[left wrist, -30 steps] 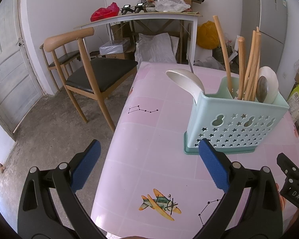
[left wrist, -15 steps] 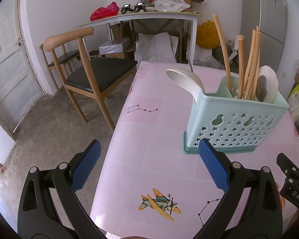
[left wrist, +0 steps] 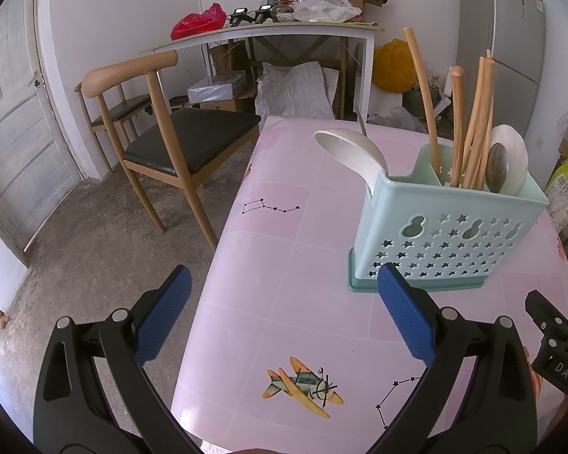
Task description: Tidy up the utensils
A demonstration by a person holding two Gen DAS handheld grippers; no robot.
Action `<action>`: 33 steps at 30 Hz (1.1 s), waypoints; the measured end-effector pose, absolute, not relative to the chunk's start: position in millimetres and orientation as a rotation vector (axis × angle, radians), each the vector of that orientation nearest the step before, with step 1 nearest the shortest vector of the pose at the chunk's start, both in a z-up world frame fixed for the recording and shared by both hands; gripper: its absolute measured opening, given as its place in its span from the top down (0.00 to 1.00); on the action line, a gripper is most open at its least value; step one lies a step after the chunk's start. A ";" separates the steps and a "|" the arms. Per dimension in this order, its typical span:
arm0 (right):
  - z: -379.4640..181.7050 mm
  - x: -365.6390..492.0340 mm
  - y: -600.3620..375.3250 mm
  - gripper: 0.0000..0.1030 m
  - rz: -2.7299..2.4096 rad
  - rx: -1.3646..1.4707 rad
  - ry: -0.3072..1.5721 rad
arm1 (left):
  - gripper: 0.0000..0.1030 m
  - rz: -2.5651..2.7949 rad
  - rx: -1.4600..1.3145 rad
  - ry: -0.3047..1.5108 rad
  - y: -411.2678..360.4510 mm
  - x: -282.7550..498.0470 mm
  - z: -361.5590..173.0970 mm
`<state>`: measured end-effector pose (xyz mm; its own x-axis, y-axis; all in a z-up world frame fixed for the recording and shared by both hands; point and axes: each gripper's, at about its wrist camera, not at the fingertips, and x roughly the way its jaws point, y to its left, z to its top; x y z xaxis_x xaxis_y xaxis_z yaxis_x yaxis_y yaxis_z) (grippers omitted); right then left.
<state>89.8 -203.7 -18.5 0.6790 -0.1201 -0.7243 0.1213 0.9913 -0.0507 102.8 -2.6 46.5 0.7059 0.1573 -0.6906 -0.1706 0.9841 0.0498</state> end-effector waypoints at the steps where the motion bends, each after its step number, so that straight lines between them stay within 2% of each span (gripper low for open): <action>1: -18.4 89.9 -203.8 0.06 -0.135 0.001 0.813 | 0.08 0.183 -0.018 0.765 -2.8 102.7 46.6; 33: -17.8 88.8 -202.1 0.06 -0.133 0.001 0.815 | 0.08 0.175 -0.018 0.769 -8.0 103.4 42.8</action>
